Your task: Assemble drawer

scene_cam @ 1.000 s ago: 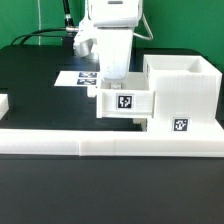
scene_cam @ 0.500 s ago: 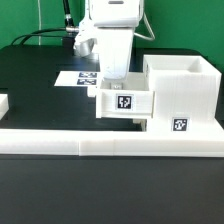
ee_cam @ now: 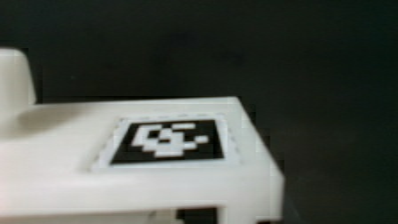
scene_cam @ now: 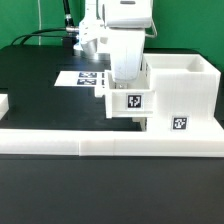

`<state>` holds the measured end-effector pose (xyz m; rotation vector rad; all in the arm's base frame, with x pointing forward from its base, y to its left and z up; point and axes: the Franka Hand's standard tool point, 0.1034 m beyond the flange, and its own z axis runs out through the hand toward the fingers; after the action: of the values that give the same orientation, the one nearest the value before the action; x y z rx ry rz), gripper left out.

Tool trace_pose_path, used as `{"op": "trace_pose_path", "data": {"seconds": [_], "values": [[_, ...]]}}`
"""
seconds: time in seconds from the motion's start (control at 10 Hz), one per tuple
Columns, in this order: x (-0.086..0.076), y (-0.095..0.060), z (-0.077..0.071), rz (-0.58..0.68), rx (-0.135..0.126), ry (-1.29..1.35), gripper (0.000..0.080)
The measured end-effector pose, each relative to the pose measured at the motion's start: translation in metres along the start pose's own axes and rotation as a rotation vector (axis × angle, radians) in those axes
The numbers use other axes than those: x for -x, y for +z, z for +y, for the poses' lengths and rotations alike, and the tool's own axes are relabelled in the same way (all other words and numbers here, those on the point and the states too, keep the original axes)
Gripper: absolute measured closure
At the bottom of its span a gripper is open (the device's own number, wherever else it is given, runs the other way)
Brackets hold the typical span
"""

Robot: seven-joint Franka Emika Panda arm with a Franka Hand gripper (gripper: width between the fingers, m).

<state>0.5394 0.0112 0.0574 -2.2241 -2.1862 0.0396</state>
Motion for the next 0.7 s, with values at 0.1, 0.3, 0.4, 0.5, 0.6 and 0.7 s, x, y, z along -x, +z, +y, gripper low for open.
{"op": "trace_pose_path", "data": {"seconds": [0.1, 0.3, 0.4, 0.5, 0.6, 0.7], "values": [[-0.0012, 0.0003, 0.0001, 0.000, 0.000, 0.001, 0.0757], [-0.0023, 0.0007, 0.0007, 0.002, 0.003, 0.001, 0.0757], [-0.0021, 0.0007, 0.0007, 0.002, 0.003, 0.001, 0.0757], [-0.0022, 0.0009, 0.0006, 0.002, 0.002, 0.002, 0.0668], [-0.0041, -0.0002, 0.0009, 0.003, 0.002, 0.008, 0.0530], [-0.0078, -0.0020, 0.0027, 0.004, 0.004, 0.017, 0.0364]]}}
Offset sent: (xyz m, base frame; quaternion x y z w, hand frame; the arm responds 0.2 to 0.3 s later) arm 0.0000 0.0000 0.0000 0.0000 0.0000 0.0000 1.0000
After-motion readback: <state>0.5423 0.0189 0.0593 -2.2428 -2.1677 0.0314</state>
